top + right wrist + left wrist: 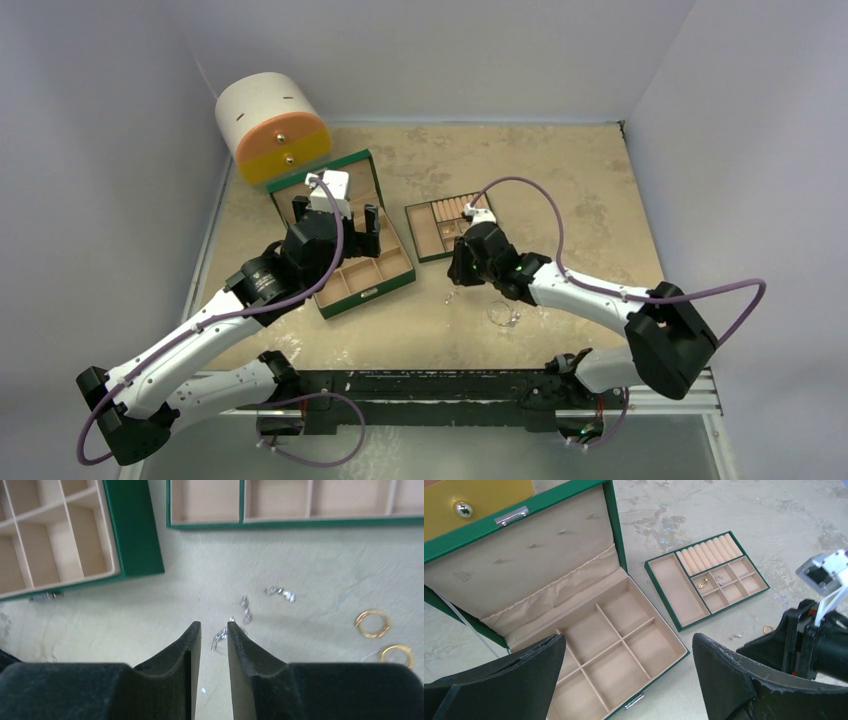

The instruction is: Organize the mixed jewelry

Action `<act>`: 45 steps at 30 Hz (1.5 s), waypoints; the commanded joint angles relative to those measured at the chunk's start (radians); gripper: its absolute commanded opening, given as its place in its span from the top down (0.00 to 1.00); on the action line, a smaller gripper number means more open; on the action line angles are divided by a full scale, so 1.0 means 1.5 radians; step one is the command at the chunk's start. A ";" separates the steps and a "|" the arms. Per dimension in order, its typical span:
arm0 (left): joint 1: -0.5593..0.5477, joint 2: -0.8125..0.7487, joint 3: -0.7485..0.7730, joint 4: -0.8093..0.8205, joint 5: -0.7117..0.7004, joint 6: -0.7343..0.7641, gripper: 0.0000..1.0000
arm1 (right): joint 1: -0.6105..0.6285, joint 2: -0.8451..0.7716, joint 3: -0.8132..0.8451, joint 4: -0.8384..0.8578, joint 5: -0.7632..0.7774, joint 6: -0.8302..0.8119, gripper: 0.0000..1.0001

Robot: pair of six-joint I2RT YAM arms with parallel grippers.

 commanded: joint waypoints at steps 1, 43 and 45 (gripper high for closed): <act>0.001 -0.001 0.028 0.014 0.001 0.008 0.02 | 0.032 -0.017 -0.026 0.003 0.025 0.063 0.70; 0.002 -0.004 0.029 0.013 0.005 0.008 0.03 | 0.109 0.072 -0.077 0.035 0.051 0.154 0.78; 0.002 -0.003 0.028 0.013 0.005 0.008 0.03 | 0.110 0.070 -0.078 0.035 0.051 0.155 0.79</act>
